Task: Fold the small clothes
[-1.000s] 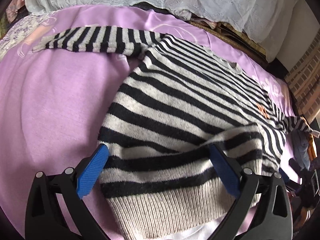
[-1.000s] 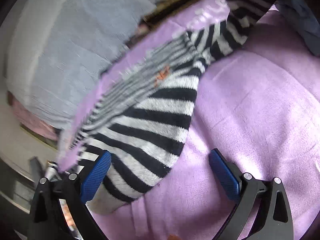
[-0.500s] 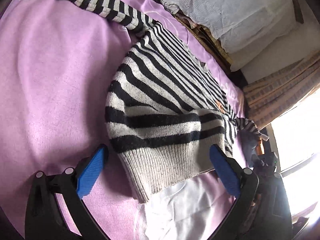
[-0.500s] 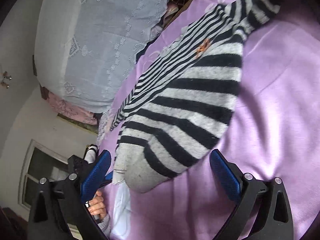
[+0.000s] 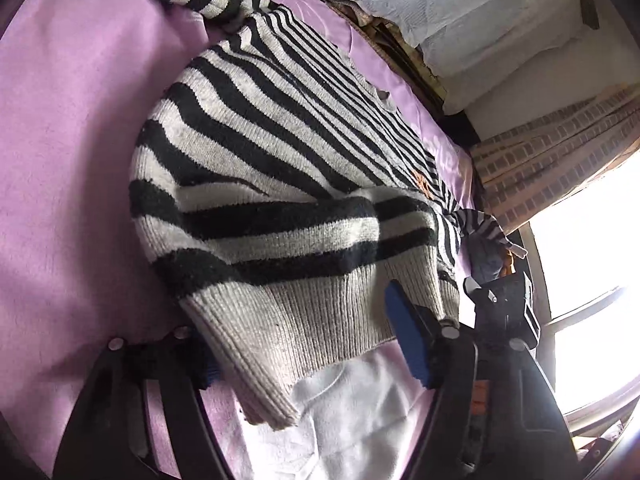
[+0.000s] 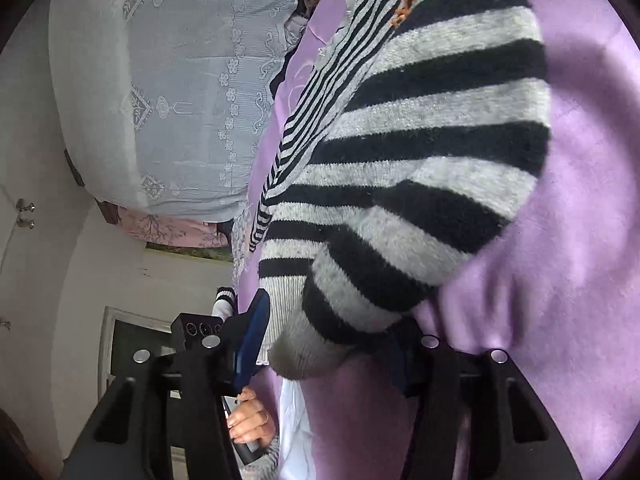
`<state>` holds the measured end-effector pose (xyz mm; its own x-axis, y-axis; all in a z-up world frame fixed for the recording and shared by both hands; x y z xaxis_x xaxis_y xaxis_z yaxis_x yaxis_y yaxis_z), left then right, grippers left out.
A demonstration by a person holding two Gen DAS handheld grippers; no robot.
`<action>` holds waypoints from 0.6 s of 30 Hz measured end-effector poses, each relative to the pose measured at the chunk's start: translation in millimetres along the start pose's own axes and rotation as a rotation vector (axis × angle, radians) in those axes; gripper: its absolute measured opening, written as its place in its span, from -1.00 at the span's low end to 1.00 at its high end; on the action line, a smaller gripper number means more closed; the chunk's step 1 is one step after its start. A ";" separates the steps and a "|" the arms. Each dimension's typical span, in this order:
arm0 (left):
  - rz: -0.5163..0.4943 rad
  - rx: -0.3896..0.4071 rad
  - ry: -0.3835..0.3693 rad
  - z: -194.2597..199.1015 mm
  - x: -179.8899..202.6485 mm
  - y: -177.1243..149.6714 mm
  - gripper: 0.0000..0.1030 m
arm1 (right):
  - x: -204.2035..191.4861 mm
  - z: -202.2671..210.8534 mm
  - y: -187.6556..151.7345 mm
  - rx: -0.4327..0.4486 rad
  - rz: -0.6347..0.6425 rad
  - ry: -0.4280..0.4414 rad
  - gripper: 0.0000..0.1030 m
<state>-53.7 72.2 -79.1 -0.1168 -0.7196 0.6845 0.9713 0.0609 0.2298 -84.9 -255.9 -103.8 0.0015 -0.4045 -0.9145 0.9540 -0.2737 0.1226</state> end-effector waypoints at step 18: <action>-0.011 -0.085 0.038 30.5 -21.5 -52.9 -0.86 | -4.4 60.5 -52.5 -0.225 0.108 -0.360 -0.44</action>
<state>-108.9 105.6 -84.8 -0.1216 -0.7460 0.6547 0.9842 -0.0051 0.1769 -153.1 -292.5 -82.9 0.0382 -0.7097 -0.7034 0.9957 -0.0320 0.0864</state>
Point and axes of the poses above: each gripper's, at about its wrist camera, not at the fingertips, and z roughly against the way its jaws point, x to its right, y to its top, the point moved 2 cm from there along -z, roughly the way its jaws point, and after that the axes turned 11 degrees about -x, right-handed, at the moved point
